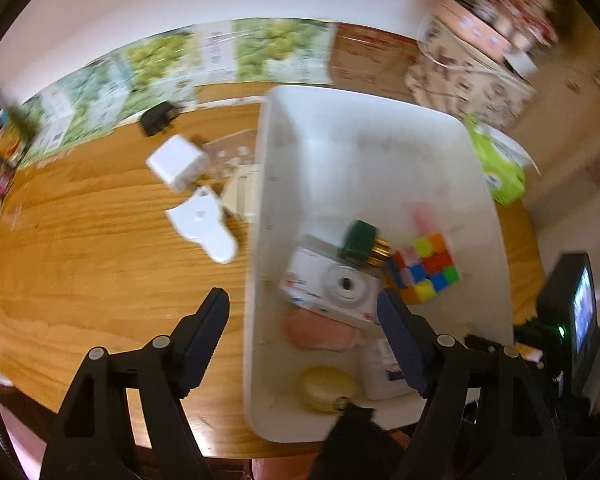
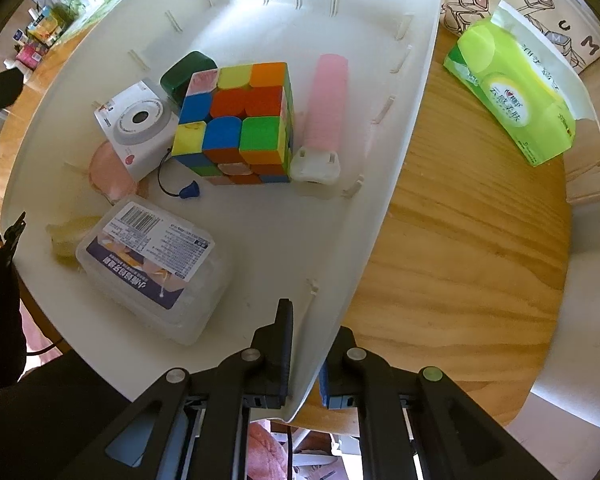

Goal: Organize rigid objects
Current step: 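Open the left gripper to drop the gold case into the tray, then move the left gripper to the white charger block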

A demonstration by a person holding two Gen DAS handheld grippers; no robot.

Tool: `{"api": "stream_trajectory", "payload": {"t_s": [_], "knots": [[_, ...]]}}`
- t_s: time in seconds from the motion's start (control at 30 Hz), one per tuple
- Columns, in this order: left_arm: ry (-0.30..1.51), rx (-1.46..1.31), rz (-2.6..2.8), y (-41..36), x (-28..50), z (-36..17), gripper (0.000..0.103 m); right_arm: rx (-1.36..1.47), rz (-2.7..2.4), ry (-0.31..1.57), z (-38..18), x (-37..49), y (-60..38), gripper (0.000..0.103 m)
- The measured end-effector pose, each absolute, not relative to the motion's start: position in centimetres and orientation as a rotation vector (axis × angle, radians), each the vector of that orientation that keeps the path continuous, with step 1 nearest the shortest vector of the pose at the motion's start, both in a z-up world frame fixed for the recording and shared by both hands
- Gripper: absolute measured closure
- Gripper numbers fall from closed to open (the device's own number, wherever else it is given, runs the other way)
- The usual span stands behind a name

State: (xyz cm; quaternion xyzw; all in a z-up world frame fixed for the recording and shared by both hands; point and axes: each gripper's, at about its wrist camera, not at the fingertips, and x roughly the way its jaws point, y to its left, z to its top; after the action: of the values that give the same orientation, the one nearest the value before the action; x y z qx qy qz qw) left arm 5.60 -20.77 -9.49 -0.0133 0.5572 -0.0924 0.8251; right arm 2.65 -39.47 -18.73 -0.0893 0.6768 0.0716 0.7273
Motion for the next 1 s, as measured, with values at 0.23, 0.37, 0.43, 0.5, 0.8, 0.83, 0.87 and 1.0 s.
{"api": "stream_trajectory", "payload": {"t_s": [0.23,0.37,0.43,0.5,0.8,0.83,0.87,1.0], "knots": [[1.184,-0.167,-0.066,-15.9,8.7,-9.5,0.024,-0.200,0.135,1.529,-19.7,3.4,-38.7,0.093],[1.193,-0.267,-0.014,-13.0,11.0,-10.0,0.021,-0.191,0.103,1.548,-20.0,3.9,-38.7,0.094],[1.190,-0.307,0.007,-11.9,12.2,-10.3,0.021,-0.192,0.081,1.560,-20.3,4.2,-38.5,0.094],[1.194,-0.371,0.017,-10.7,13.7,-10.7,0.021,-0.193,0.068,1.570,-20.7,4.4,-38.5,0.094],[1.273,-0.672,0.067,-7.6,20.1,-14.7,0.018,-0.185,0.008,1.634,-21.5,5.9,-37.7,0.094],[1.281,-0.698,0.076,-7.4,20.7,-15.1,0.018,-0.184,0.004,1.641,-21.6,6.2,-37.6,0.094],[1.294,-0.740,0.098,-7.1,21.5,-15.8,0.017,-0.184,0.000,1.648,-21.7,6.3,-37.5,0.094],[1.350,-0.840,0.152,-6.3,23.6,-18.0,0.014,-0.182,-0.018,1.681,-22.0,7.0,-37.2,0.093]]}}
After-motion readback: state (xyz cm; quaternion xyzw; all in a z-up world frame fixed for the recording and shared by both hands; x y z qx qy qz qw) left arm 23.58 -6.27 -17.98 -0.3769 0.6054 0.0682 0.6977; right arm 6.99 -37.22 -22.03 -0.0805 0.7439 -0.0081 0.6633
